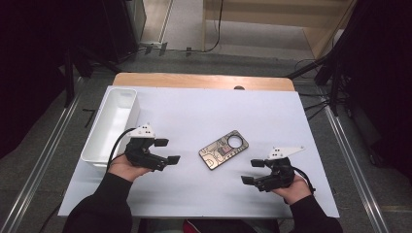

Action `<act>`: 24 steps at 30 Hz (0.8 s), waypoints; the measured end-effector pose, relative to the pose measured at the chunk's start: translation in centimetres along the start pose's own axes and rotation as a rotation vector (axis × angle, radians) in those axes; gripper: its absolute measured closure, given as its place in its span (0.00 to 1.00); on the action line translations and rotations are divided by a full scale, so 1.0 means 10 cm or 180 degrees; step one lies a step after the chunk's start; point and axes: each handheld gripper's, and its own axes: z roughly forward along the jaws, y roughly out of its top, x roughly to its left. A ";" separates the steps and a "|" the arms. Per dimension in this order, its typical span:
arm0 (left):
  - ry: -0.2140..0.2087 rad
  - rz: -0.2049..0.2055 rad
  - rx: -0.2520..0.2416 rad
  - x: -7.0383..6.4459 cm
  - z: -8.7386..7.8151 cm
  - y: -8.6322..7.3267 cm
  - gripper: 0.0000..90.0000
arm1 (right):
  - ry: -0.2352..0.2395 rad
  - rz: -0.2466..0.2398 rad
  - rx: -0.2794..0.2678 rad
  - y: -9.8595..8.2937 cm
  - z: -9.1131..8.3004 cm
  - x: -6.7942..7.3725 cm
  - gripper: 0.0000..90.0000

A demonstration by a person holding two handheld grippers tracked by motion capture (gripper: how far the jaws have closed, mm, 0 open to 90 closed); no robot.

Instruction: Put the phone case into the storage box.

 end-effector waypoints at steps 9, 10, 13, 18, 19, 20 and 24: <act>0.0003 -0.0005 0.0013 0.00 0.09 0.06 0.19 | 0.0000 0.0017 -0.0010 0.00 0.00 -0.01 0.18; -0.0005 -0.0003 0.0023 0.00 0.11 0.07 0.19 | 0.0002 0.0017 -0.0009 0.00 0.00 -0.01 0.18; -0.0019 0.0011 0.0051 -0.01 0.14 0.10 0.19 | 0.0002 0.0014 -0.0008 0.00 0.01 -0.01 0.18; -0.0026 0.0026 0.0022 0.00 0.18 0.12 0.19 | 0.0011 0.0009 -0.0005 0.00 0.01 -0.01 0.18; -0.0028 0.0034 0.0012 0.00 0.18 0.13 0.19 | 0.0011 0.0009 -0.0005 0.00 0.01 -0.01 0.18; -0.0032 0.0033 0.0003 0.00 0.19 0.14 0.19 | 0.0009 0.0008 -0.0002 0.00 0.01 -0.01 0.18; -0.0064 0.0050 -0.0016 0.01 0.21 0.16 0.17 | 0.0011 0.0010 -0.0002 0.00 0.01 -0.01 0.18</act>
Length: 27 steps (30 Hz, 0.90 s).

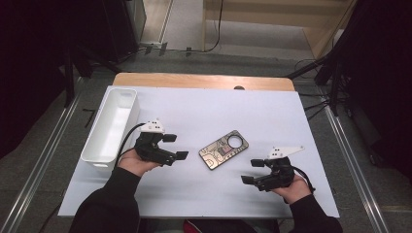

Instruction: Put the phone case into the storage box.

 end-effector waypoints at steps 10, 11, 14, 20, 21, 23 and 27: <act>0.0044 0.0051 0.0020 0.01 0.10 0.06 0.00 | -0.0005 0.0012 0.0006 0.00 0.00 -0.01 0.18; 0.0045 0.0047 0.0026 0.01 0.10 0.07 0.00 | -0.0005 0.0012 0.0006 0.00 0.00 -0.01 0.18; 0.0010 0.0048 0.0041 0.01 0.13 0.08 0.00 | -0.0002 0.0014 0.0005 0.00 0.00 -0.01 0.18; -0.0005 0.0101 0.0128 -0.01 0.21 0.12 0.00 | 0.0002 0.0003 0.0001 0.00 0.00 -0.01 0.18; -0.0012 0.0108 0.0138 -0.01 0.22 0.13 0.00 | 0.0003 0.0003 0.0001 0.00 0.00 -0.01 0.18; -0.0026 0.0115 0.0138 -0.02 0.24 0.14 0.00 | 0.0005 0.0012 0.0005 0.00 0.00 -0.01 0.18; -0.0028 0.0123 0.0139 -0.02 0.28 0.16 0.00 | 0.0005 0.0011 0.0006 0.00 0.00 -0.01 0.18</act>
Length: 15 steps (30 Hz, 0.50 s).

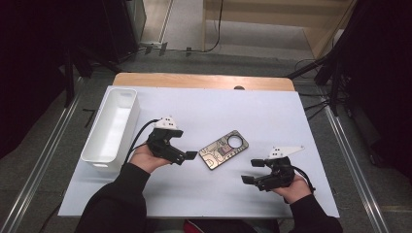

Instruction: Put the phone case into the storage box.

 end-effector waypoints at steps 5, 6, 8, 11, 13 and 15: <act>-0.0030 -0.0053 -0.0026 0.01 0.04 0.01 0.00 | 0.0000 -0.0001 0.0001 0.00 0.00 0.00 0.18; -0.0044 -0.0070 -0.0040 0.01 0.04 0.01 0.00 | -0.0001 -0.0009 -0.0004 0.00 0.00 0.00 0.18; -0.0044 -0.0064 -0.0031 0.01 0.05 0.02 0.00 | 0.0003 -0.0008 -0.0003 0.00 0.00 0.00 0.18; -0.0037 -0.0048 -0.0007 0.02 0.07 0.02 0.00 | 0.0001 -0.0009 -0.0003 0.00 0.00 0.00 0.18; -0.0025 -0.0047 0.0003 0.02 0.09 0.03 0.00 | 0.0002 -0.0010 -0.0002 0.00 0.00 0.00 0.18; 0.0012 -0.0044 0.0034 0.01 0.11 0.04 0.00 | 0.0000 -0.0011 0.0001 0.00 0.00 0.00 0.18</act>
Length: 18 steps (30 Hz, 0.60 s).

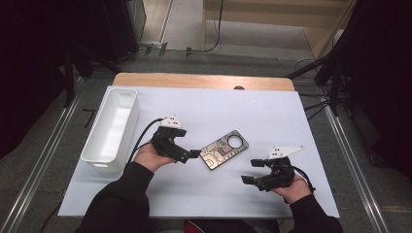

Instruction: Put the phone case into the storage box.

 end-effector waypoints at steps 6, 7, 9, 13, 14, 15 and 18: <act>-0.0055 0.0034 0.0011 -0.01 0.06 0.03 0.00 | 0.0002 0.0009 0.0000 0.00 0.00 0.00 0.18; -0.0061 0.0027 0.0013 -0.02 0.07 0.04 0.00 | 0.0006 0.0011 -0.0002 0.00 0.00 0.00 0.18; -0.0070 0.0035 0.0014 -0.02 0.10 0.05 0.00 | 0.0004 0.0011 -0.0003 0.00 0.00 0.00 0.18; -0.0070 0.0060 0.0028 -0.04 0.15 0.08 0.00 | 0.0006 0.0009 0.0002 0.00 0.00 0.00 0.18; -0.0076 0.0070 0.0023 -0.04 0.16 0.08 0.00 | 0.0005 0.0011 -0.0002 0.00 0.00 0.00 0.18; -0.0096 0.0064 0.0017 -0.05 0.18 0.09 0.00 | 0.0006 0.0012 -0.0003 0.00 0.00 0.00 0.18; -0.0094 0.0071 0.0024 -0.05 0.21 0.09 0.00 | 0.0006 0.0011 -0.0002 0.00 0.00 0.00 0.18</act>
